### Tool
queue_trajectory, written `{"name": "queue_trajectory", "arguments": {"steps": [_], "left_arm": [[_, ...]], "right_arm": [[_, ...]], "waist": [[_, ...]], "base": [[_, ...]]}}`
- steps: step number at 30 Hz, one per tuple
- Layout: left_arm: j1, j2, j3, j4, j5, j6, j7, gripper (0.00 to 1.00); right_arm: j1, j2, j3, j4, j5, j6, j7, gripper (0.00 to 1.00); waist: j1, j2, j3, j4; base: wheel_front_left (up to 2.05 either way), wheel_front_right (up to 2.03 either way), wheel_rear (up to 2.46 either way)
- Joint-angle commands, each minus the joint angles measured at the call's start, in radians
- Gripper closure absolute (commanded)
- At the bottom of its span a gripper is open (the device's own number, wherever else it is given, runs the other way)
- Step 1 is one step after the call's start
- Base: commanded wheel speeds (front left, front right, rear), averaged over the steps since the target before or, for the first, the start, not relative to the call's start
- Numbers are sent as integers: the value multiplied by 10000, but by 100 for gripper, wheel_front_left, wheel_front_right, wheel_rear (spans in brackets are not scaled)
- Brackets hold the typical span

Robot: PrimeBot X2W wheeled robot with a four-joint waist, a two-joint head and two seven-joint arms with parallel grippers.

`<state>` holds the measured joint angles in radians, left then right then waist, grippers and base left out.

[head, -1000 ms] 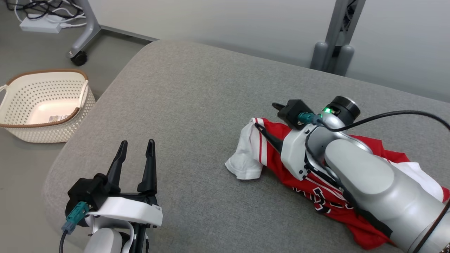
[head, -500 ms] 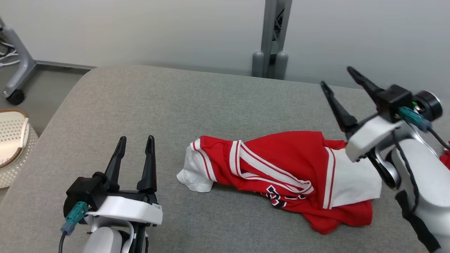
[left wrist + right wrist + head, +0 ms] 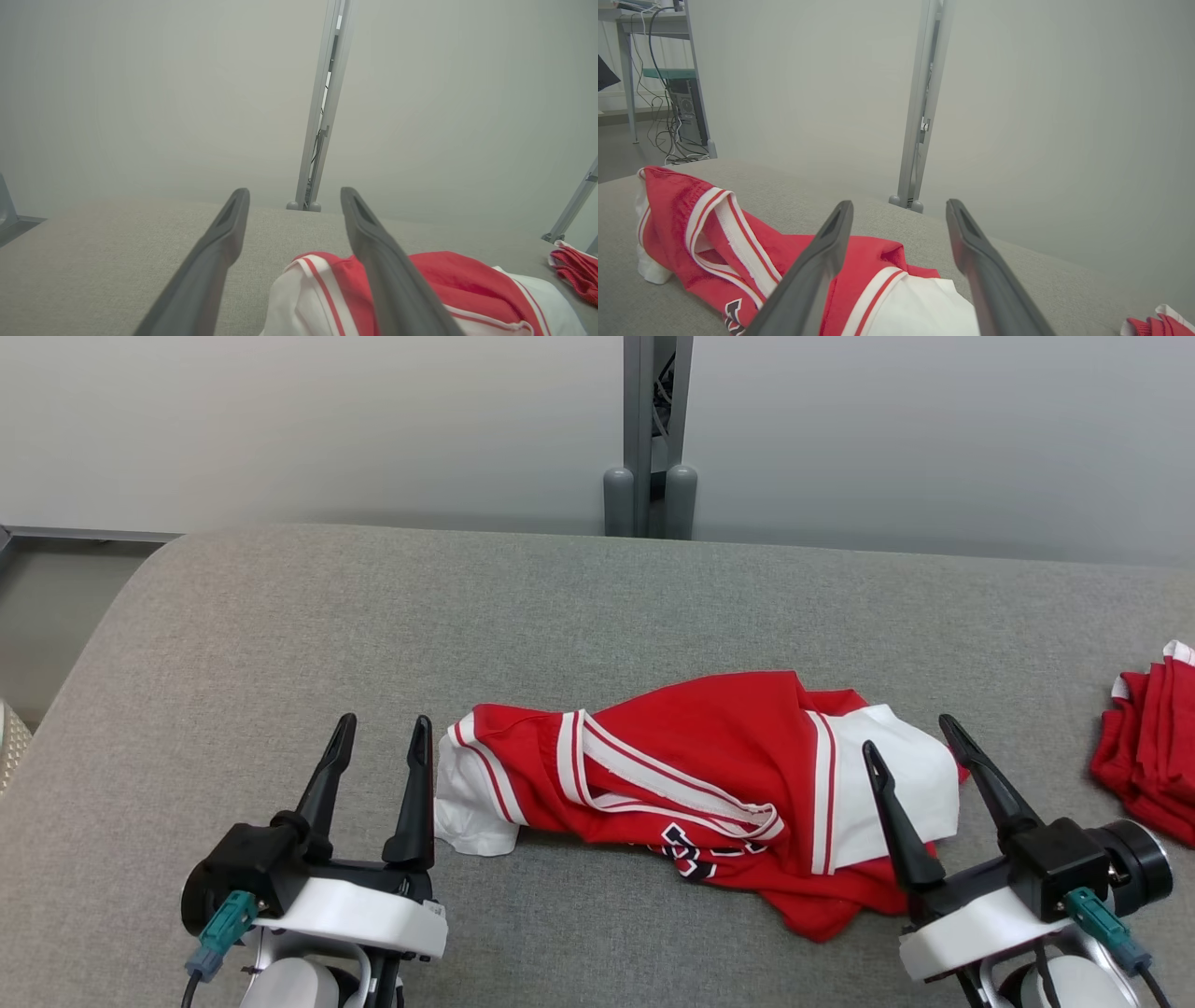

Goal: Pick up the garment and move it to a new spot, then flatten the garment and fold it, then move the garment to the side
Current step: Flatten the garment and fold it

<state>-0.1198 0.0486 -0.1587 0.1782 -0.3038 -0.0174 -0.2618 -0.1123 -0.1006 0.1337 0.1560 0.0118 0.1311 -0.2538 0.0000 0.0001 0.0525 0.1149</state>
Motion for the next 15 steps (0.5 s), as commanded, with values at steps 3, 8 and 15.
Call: {"name": "queue_trajectory", "arguments": {"steps": [3, 8, 15], "left_arm": [[83, 44, -64, -100, 5, 51, -40, 0], [-30, 44, -130, -56, 57, -26, -40, 0], [-150, 40, -147, 134, 111, -119, -40, 0]], "right_arm": [[202, 83, 152, -315, -65, -7, 181, 0], [276, -219, 735, -343, 130, -7, 686, 0], [-31, -822, 1528, 259, 521, -7, 1519, 0]], "waist": [[0, -1, 30, -12], [0, -1, 172, 110], [0, -1, 503, 384]], "base": [[0, 0, 0], [0, 0, 0], [0, 0, 0]]}}
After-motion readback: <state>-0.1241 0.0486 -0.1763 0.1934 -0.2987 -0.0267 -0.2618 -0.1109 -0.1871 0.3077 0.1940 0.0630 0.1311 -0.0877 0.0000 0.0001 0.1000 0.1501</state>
